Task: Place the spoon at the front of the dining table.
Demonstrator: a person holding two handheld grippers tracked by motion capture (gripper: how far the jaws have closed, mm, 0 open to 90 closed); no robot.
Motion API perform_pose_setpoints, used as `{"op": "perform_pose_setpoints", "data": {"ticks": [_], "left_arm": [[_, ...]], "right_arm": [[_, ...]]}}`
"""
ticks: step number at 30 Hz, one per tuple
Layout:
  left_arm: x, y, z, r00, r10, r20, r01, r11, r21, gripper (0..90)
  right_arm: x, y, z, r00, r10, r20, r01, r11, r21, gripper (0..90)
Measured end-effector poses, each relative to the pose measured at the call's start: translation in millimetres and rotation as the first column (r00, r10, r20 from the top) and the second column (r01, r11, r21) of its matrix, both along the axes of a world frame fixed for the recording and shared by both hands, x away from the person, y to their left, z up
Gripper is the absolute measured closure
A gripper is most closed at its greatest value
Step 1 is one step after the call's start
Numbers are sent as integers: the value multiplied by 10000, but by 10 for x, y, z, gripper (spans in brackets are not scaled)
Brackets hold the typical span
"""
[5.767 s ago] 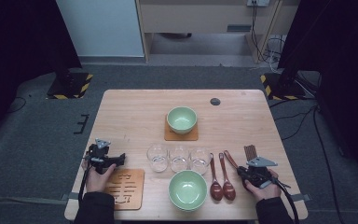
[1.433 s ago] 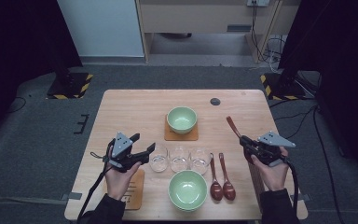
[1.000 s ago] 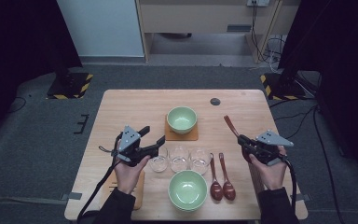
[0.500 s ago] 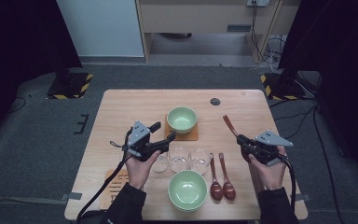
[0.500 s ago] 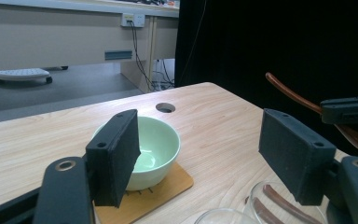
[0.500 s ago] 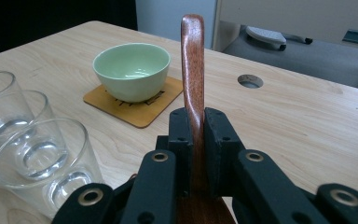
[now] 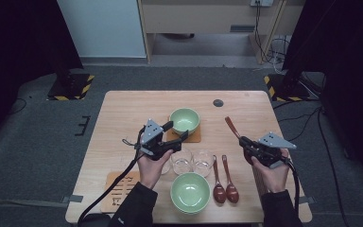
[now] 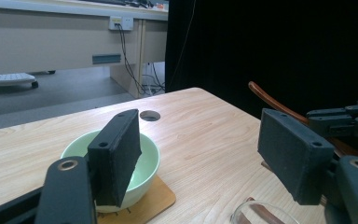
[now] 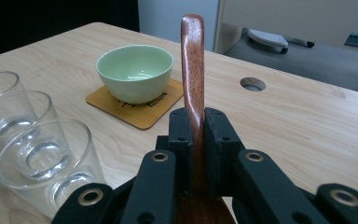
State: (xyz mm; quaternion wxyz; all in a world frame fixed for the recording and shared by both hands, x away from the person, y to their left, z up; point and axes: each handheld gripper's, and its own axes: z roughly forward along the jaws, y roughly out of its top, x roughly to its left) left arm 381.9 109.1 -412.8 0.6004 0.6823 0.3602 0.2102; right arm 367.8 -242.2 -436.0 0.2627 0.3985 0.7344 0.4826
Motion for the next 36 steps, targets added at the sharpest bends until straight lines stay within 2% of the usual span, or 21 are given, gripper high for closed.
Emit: {"op": "perform_pose_setpoints", "data": {"ticks": [15,18,21,28,30,32,36], "left_arm": [[63,-201,11,9997,-256,-25,256,9997,-31,294],[75,-219,9,9995,-298,-57,297,9993,-210,296],[86,-243,9,9995,-307,-76,306,9994,-137,297],[97,-338,43,9989,-461,15,462,9989,-105,297],[94,-357,52,9986,-531,64,533,9983,-249,298],[95,-380,59,9986,-520,85,521,9985,-176,298],[104,-427,59,9982,-597,99,600,9977,-308,300]], "right_arm": [[-24,2,32,9998,75,160,-77,9999,106,820],[-28,2,37,9998,91,178,-94,9999,133,820],[-33,4,42,9998,114,188,-117,9998,146,820],[-47,13,59,9995,163,260,-167,9997,179,820],[-52,15,65,9994,190,281,-195,9997,177,820],[-62,21,79,9992,234,334,-240,9996,172,820],[-86,38,107,9984,329,457,-337,9993,181,820]]}}
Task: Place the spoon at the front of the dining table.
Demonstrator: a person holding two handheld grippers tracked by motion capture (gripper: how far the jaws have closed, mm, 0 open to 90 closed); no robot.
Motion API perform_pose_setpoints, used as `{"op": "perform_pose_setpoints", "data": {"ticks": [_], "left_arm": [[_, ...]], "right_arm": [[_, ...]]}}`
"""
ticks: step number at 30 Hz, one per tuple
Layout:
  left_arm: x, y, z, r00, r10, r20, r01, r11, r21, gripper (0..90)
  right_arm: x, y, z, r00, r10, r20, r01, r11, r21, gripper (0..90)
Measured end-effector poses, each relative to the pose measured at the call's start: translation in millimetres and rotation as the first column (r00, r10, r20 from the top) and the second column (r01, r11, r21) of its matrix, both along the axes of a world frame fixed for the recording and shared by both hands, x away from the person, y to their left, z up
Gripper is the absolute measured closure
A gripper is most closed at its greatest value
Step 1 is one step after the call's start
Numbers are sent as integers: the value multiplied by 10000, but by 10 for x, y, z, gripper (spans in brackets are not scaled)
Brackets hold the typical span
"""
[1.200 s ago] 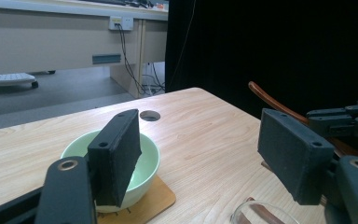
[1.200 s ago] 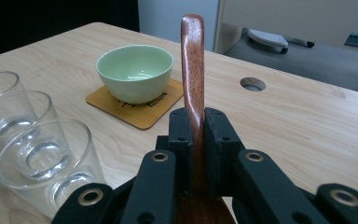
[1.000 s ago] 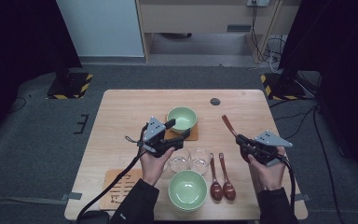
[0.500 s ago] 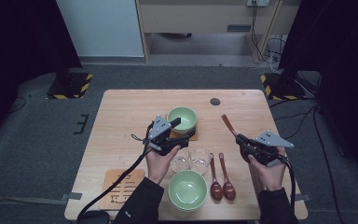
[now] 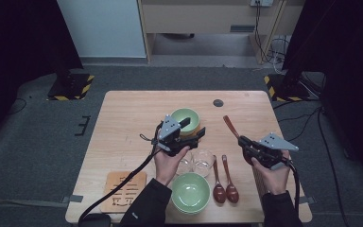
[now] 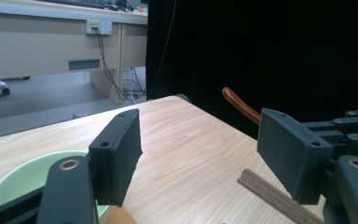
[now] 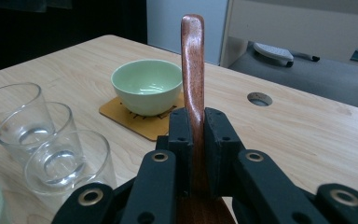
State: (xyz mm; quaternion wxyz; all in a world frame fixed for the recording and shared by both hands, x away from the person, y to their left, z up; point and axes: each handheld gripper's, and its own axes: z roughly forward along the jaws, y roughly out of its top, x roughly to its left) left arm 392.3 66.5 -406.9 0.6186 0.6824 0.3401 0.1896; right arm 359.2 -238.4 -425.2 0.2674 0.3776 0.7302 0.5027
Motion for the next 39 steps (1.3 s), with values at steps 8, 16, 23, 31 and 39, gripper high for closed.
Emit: {"op": "perform_pose_setpoints", "data": {"ticks": [8,16,23,31,39], "left_arm": [[25,-108,1,9999,-148,-21,149,9999,79,305],[42,-226,36,9994,-331,-34,330,9994,-57,310],[64,-286,59,9992,-391,-44,390,9991,-134,317],[115,-344,12,9986,-494,-207,489,9984,-268,317],[156,-422,-5,9976,-592,-346,582,9979,-284,320]], "right_arm": [[-9,-9,11,10000,15,42,-15,10000,41,819],[-16,8,11,9999,101,92,-102,9999,36,820],[-21,19,13,9998,148,121,-148,9999,47,820],[-30,39,11,9995,264,155,-265,9996,61,819],[-36,67,-2,9993,366,125,-366,9993,18,820]]}}
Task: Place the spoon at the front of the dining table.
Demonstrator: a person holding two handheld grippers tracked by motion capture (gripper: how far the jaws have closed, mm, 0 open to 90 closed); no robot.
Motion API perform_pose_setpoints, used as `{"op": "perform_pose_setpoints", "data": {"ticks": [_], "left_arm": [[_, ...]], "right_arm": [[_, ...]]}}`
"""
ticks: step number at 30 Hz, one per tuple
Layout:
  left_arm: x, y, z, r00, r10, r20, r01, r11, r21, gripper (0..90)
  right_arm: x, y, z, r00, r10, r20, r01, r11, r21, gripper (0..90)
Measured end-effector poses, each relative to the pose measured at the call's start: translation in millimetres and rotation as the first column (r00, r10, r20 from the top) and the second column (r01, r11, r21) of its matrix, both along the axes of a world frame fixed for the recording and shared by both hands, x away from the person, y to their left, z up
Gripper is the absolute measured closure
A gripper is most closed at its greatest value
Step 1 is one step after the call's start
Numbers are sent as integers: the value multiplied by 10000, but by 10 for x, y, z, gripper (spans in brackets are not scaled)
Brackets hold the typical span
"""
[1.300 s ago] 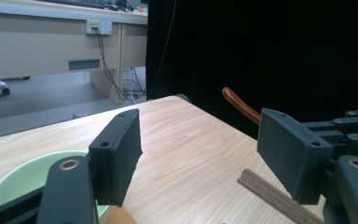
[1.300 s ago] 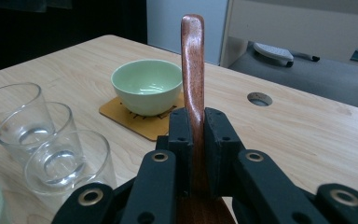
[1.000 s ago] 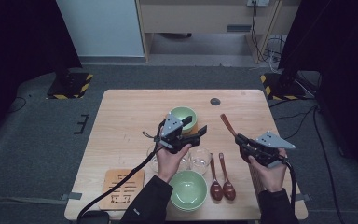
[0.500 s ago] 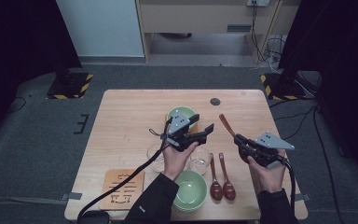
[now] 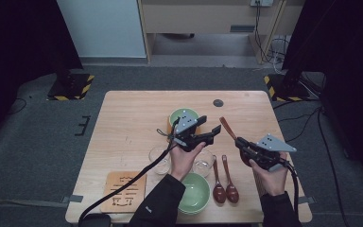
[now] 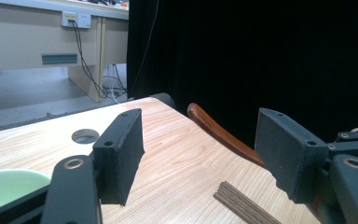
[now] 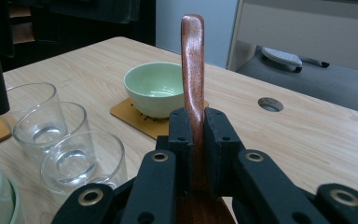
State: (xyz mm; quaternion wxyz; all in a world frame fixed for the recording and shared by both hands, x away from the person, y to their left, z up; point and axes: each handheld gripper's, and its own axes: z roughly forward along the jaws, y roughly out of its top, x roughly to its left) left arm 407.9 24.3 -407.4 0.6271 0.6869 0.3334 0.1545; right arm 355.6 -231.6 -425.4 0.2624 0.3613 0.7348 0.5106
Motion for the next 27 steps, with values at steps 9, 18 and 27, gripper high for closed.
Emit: {"op": "perform_pose_setpoints", "data": {"ticks": [9,18,27], "left_arm": [[26,-100,-5,9998,-148,-92,148,9999,-59,335],[52,-206,-12,9993,-325,-165,323,9994,-141,348],[66,-280,-75,9979,-507,-395,507,9987,-8,377]], "right_arm": [[-17,-2,24,10000,24,91,-25,10000,77,820],[-40,4,50,9998,64,207,-66,9999,108,820],[-48,8,60,9997,115,228,-119,9998,151,820]]}}
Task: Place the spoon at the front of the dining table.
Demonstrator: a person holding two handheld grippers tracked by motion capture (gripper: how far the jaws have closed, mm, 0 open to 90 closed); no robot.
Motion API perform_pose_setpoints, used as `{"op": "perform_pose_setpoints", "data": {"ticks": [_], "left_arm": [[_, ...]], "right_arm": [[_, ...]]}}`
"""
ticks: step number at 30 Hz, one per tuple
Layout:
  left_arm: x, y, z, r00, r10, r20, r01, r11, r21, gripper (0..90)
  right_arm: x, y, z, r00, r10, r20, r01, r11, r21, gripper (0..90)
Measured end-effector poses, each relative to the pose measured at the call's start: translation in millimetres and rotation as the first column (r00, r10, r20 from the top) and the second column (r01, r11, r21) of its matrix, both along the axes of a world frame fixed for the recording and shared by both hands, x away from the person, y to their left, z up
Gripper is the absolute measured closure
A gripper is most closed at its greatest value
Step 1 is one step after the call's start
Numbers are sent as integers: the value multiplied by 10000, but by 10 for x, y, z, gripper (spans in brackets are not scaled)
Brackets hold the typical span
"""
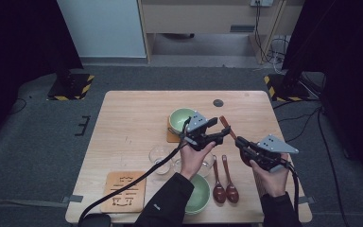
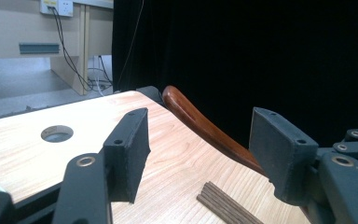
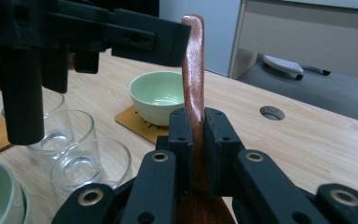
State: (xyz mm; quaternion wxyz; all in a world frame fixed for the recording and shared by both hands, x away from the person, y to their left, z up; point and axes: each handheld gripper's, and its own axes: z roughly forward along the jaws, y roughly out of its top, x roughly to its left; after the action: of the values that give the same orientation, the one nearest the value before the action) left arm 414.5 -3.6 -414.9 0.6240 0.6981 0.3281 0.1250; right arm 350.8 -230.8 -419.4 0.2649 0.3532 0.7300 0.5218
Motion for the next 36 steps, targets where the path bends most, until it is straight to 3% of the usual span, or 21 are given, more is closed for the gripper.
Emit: {"op": "perform_pose_setpoints", "data": {"ticks": [36], "left_arm": [[-5,-38,-36,9984,-348,-449,336,9991,-273,599]], "right_arm": [[-12,66,-8,9997,262,17,-262,9996,-45,820]]}}
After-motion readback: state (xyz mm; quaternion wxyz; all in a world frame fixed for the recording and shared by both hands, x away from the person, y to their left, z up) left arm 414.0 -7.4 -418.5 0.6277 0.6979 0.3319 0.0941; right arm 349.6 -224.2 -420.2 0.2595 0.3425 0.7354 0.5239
